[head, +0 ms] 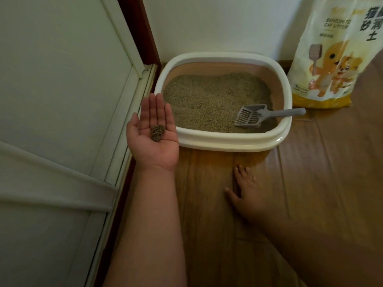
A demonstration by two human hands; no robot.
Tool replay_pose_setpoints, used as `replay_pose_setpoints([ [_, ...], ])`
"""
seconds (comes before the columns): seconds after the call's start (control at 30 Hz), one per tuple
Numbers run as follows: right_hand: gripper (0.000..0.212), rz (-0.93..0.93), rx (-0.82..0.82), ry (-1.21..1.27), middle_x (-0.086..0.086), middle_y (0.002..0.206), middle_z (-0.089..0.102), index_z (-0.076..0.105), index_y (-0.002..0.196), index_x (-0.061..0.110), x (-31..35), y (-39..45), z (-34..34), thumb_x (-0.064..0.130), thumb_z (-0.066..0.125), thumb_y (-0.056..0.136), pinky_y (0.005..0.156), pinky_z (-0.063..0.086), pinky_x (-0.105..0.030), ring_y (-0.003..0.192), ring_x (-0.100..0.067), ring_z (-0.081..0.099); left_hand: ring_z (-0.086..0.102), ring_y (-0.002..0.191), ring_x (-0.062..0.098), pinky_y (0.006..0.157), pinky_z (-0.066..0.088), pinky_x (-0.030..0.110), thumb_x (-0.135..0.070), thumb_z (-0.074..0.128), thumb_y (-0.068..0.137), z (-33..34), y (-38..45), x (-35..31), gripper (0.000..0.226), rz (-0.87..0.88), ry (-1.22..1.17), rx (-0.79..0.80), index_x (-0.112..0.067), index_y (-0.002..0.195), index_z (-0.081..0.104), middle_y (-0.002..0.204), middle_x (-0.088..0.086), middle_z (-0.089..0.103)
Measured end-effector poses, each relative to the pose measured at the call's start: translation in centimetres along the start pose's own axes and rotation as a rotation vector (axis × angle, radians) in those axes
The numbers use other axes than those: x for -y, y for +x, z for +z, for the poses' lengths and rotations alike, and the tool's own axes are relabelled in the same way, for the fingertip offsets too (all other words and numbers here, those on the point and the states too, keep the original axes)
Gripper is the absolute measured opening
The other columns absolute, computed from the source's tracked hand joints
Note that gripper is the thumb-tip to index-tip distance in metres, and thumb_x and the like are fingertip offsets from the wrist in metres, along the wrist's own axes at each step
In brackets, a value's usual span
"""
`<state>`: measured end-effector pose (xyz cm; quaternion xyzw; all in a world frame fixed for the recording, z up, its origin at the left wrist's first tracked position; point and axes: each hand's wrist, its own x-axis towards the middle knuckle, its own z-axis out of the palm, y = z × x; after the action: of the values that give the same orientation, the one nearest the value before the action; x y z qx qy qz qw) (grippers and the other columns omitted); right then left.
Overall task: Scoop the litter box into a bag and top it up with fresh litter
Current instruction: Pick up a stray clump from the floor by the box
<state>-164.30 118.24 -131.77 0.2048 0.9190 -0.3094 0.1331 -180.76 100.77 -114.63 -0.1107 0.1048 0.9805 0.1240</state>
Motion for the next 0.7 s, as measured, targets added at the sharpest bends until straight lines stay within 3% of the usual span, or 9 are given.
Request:
replay_pose_setpoints([
  [0.2, 0.076, -0.177, 0.133, -0.045, 0.008, 0.169, 0.0, 0.006, 0.162, 0.026, 4.8, 1.7, 2.0, 0.056, 0.041, 0.101, 0.123, -0.002, -0.033, 0.154, -0.01, -0.005, 0.069, 0.12, 0.029, 0.104, 0.054, 0.044, -0.025, 0.049, 0.104, -0.1, 0.0, -2.6, 0.035, 0.061, -0.037, -0.004, 0.0, 0.118, 0.069, 0.122, 0.017, 0.072],
  [0.4, 0.071, -0.458, 0.252, -0.345, 0.002, 0.169, -0.006, 0.005, 0.162, 0.027, 8.0, 1.8, 4.9, 0.059, 0.021, 0.1, 0.127, 0.001, -0.043, 0.156, -0.019, -0.009, 0.067, 0.122, 0.029, 0.104, 0.055, 0.043, -0.025, 0.049, 0.104, -0.3, -0.2, -2.7, 0.036, 0.057, -0.033, -0.012, 0.0, 0.119, 0.069, 0.124, 0.016, 0.072],
  [0.47, 0.072, -0.432, 0.273, -0.368, 0.004, 0.169, -0.008, 0.003, 0.162, 0.026, 7.1, 1.5, 5.0, 0.06, 0.014, 0.099, 0.127, 0.003, -0.043, 0.155, -0.017, -0.011, 0.067, 0.123, 0.029, 0.106, 0.053, 0.044, -0.025, 0.05, 0.104, -0.3, -0.2, -2.3, 0.036, 0.047, -0.032, -0.02, 0.001, 0.118, 0.07, 0.125, 0.017, 0.071],
  [0.57, 0.065, -0.374, 0.233, -0.347, 0.008, 0.168, -0.01, 0.001, 0.162, 0.029, 4.4, 0.8, 3.1, 0.055, 0.018, 0.105, 0.127, 0.001, -0.04, 0.154, -0.012, -0.011, 0.067, 0.123, 0.029, 0.11, 0.05, 0.043, -0.026, 0.049, 0.104, -0.3, -0.4, -1.7, 0.036, 0.026, -0.022, -0.022, 0.001, 0.118, 0.07, 0.127, 0.017, 0.07],
  [0.7, 0.058, -0.279, 0.113, -0.294, 0.01, 0.168, 0.006, 0.017, 0.16, 0.031, 1.4, 0.2, -1.1, 0.049, 0.029, 0.106, 0.119, 0.0, -0.031, 0.155, -0.012, -0.001, 0.068, 0.122, 0.028, 0.11, 0.049, 0.043, -0.026, 0.049, 0.104, -0.1, -0.5, -0.5, 0.037, 0.004, -0.017, -0.016, 0.0, 0.118, 0.07, 0.128, 0.017, 0.07],
])
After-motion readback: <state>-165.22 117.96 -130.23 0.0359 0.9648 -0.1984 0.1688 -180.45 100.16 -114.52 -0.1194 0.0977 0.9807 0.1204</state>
